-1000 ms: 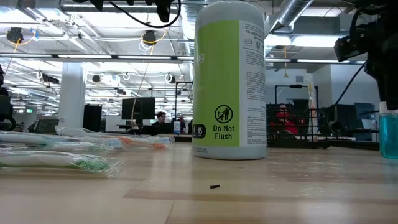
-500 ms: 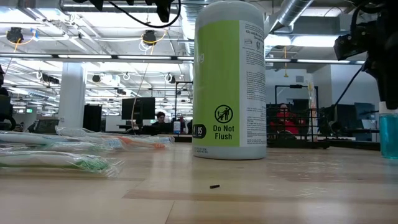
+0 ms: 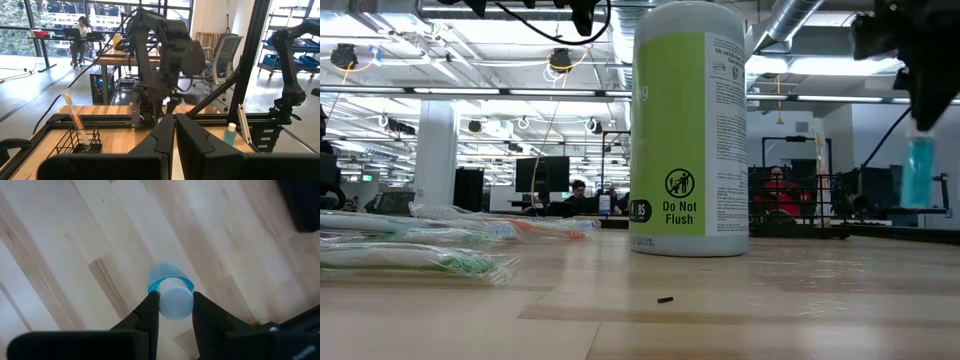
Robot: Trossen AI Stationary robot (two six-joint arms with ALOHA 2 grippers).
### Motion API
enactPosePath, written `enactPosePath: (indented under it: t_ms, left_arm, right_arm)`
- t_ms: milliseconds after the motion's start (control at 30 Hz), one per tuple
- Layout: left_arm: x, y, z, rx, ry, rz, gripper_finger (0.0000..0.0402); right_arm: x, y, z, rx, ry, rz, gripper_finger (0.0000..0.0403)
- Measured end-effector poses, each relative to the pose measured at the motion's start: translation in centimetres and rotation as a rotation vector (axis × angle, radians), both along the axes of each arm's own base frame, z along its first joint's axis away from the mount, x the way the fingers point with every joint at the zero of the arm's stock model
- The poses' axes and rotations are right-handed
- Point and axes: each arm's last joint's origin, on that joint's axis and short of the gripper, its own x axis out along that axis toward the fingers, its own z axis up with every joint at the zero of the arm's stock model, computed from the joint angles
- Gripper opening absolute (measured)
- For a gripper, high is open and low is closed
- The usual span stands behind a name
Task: Pick & Place toothbrushing station
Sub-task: Put the blue mouthwash into the wire organizer
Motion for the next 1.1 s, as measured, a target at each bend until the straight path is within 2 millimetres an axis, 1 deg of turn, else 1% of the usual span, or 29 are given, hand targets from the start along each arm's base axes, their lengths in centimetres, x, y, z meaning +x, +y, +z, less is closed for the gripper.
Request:
enactPosePath:
  t_ms: [267, 500, 633, 833, 933, 1100]
  left_arm:
    - [0.0, 0.0, 0.0, 0.0, 0.0, 0.0, 0.0011]
    - [0.0, 0.0, 0.0, 0.0, 0.0, -0.001, 0.0011]
    - [0.0, 0.0, 0.0, 0.0, 0.0, -0.002, 0.0011]
    - [0.0, 0.0, 0.0, -0.021, 0.003, -0.005, 0.0011]
    - [0.0, -0.1, 0.0, -0.022, 0.003, -0.007, 0.0011]
    - [0.0, -0.1, 0.0, -0.022, 0.003, -0.007, 0.0011]
  right_arm:
    - [1.0, -1.9, 2.2, -0.031, -0.057, -0.01, 0.0078]
    - [2.0, -4.0, 3.0, -0.06, -0.053, -0.042, 0.0078]
    - [3.0, -5.2, 3.5, -0.079, -0.049, -0.057, 0.0078]
    - [4.2, -7.2, 5.0, -0.115, -0.074, -0.071, 0.0078]
    - [4.3, -8.4, 5.7, -0.127, -0.081, -0.119, 0.0078]
    - [3.9, -10.5, 5.9, -0.153, -0.079, -0.216, 0.0078]
